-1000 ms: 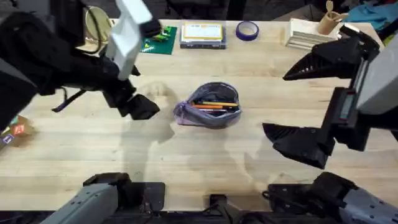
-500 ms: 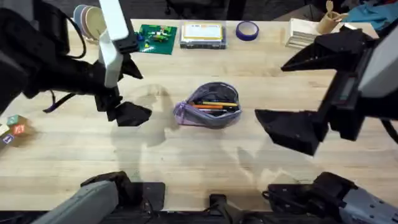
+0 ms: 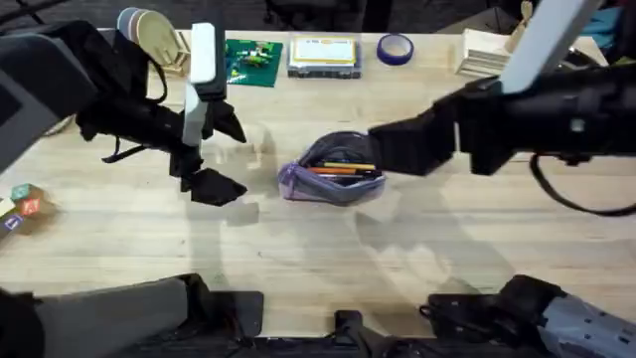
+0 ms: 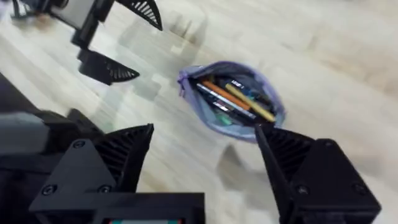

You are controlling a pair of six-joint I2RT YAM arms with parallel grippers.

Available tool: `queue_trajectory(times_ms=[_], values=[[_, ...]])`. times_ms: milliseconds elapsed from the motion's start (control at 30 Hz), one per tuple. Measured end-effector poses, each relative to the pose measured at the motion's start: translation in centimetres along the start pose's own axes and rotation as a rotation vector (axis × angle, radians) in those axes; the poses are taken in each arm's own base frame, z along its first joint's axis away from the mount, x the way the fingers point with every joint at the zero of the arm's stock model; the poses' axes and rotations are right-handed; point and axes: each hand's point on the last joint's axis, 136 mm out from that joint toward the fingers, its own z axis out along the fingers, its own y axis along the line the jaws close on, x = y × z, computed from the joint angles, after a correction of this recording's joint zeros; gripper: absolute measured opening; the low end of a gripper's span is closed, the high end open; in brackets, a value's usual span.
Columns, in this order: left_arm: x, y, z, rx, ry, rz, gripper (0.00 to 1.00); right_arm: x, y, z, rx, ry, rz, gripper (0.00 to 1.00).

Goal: Unzip the bag, pick up the pens from the table one at a time and place them inside, then zip the bag closed.

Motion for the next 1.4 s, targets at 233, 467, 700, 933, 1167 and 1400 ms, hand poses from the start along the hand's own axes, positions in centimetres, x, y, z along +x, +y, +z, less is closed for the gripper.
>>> queue_trajectory(times_ms=[233, 467, 700, 933, 1167, 1400], values=[[0.4, 0.1, 0.9, 0.037, -0.021, -0.008, 0.993, 0.9, 1.2, 2.0, -0.014, 0.074, 0.207, 0.998], [0.3, 0.1, 1.0, 0.039, -0.028, -0.008, 0.993, 1.6, 1.2, 4.0, 0.02, 0.141, 0.43, 0.998], [0.3, 0.1, 1.0, 0.039, -0.028, -0.007, 0.994, 2.2, 2.5, 6.6, 0.037, 0.188, 0.532, 0.998], [0.3, 0.1, 1.0, 0.04, -0.028, -0.007, 0.994, 2.6, 4.2, 8.1, 0.111, 0.137, 0.483, 0.998], [0.3, 0.1, 1.0, 0.04, -0.028, -0.007, 0.993, 2.9, 6.4, 10.3, 0.126, 0.107, 0.468, 0.998], [0.3, 0.1, 1.0, 0.04, -0.028, -0.007, 0.993, 4.8, 8.0, 13.4, 0.154, 0.153, 0.478, 0.998]])
